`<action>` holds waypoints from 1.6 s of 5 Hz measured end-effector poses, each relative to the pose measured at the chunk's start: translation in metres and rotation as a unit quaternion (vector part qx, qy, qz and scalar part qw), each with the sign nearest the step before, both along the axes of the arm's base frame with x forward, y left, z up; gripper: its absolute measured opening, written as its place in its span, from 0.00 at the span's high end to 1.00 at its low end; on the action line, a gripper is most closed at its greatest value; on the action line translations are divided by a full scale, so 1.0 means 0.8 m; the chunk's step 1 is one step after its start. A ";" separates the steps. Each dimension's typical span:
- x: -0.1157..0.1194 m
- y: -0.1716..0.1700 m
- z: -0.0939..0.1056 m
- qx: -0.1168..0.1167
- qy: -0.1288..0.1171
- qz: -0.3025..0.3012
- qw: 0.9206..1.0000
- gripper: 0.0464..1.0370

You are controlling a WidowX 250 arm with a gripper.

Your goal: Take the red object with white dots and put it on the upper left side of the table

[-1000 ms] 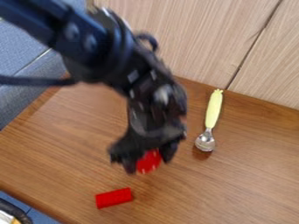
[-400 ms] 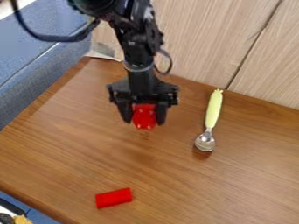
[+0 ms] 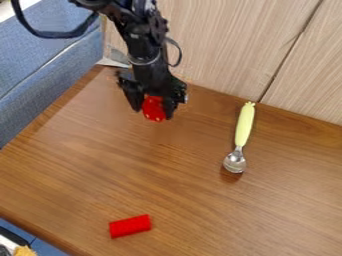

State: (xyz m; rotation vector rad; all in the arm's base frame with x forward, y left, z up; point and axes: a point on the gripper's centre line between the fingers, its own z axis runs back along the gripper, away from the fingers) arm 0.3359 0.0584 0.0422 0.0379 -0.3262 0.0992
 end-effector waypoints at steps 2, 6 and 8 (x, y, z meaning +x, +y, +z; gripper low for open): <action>0.048 0.028 -0.030 0.016 -0.032 -0.034 0.999 0.22; 0.053 0.039 -0.061 -0.035 -0.047 -0.027 0.998 0.03; 0.041 0.044 -0.049 -0.044 -0.043 -0.013 0.998 0.04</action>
